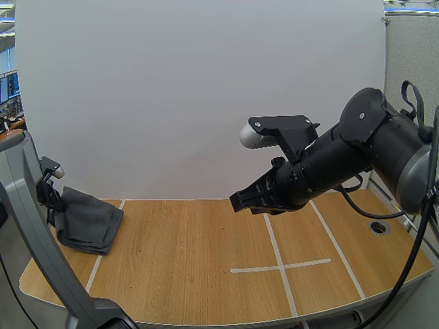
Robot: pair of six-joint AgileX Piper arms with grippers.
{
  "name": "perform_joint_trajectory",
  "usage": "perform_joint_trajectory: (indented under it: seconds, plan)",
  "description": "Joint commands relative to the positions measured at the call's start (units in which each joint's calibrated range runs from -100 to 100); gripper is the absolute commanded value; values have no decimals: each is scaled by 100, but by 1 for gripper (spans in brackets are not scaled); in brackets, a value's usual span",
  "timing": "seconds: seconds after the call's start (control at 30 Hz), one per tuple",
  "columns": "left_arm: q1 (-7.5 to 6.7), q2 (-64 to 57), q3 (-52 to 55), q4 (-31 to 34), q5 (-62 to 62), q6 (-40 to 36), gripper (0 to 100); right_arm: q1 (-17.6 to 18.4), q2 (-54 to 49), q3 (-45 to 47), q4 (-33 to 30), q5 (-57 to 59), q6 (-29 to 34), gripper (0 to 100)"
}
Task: Fold the towel
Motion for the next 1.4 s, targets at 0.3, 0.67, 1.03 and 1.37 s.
perform_joint_trajectory:
  seconds: [0.3,0.67,1.03,1.37]
  plan:
    - [-14,1061,-1633,-113,85,-385,0,-20,-69,24,76,23,20,0]
    - [-133,1270,-1701,-620,85,-594,0,-20,-69,24,74,23,20,0]
    - [-133,1270,-1701,-537,85,-604,46,-20,-69,24,74,23,20,0]
    - [-126,1270,-1701,-246,85,-574,0,-20,-69,24,74,23,20,0]
